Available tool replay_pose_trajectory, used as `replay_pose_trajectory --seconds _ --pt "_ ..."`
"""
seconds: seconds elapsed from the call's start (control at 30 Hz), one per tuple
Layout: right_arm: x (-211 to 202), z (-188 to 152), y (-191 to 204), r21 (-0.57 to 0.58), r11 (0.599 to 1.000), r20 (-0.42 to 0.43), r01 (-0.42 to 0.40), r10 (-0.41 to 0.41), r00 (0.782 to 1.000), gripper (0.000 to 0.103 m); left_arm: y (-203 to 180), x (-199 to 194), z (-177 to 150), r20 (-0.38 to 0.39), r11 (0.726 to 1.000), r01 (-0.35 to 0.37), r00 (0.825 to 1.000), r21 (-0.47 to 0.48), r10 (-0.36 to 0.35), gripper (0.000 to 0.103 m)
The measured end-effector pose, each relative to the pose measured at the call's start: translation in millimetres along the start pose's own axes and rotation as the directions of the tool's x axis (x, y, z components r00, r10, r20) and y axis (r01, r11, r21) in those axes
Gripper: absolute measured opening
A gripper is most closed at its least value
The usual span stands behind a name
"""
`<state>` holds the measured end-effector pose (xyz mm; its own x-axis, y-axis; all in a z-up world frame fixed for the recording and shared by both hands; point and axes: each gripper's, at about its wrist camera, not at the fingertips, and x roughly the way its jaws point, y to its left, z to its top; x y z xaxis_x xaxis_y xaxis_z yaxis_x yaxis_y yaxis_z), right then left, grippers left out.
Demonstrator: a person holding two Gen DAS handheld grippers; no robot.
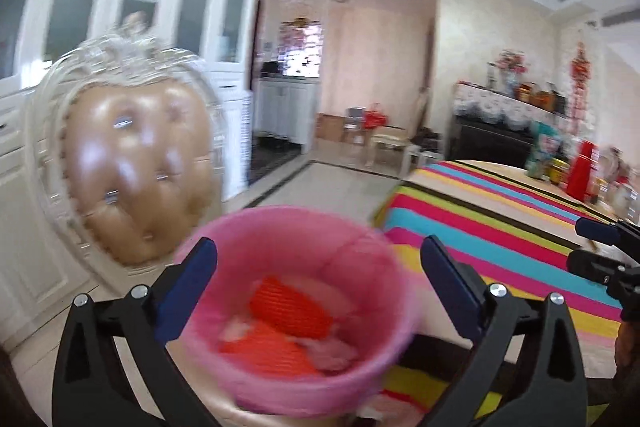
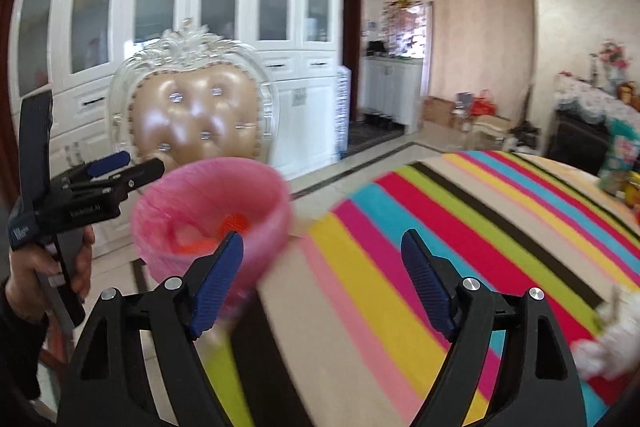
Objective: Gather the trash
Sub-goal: 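Open the right tool over the bin while the left tool releases its net, then move both open tools back over the table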
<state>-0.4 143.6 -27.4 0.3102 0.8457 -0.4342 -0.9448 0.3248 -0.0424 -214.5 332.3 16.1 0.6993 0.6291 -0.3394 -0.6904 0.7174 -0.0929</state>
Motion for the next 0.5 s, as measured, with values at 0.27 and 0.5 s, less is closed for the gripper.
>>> replay_pose_trajectory --seconds 0.27,0.5 --pt "-88.0 -50.7 -82.5 0.124 0.965 -0.007 0.230 -0.231 0.973 0.079 -122.4 13.3 3.2 -0.072 0.965 0.252 0.966 0.068 -0.247 0.098" --pt "-154.0 -94.0 -156.1 0.259 0.874 -0.048 0.412 -0.414 0.909 0.085 -238.3 22.5 -13.5 -0.162 0.901 0.426 0.898 0.082 -0.410 0.098"
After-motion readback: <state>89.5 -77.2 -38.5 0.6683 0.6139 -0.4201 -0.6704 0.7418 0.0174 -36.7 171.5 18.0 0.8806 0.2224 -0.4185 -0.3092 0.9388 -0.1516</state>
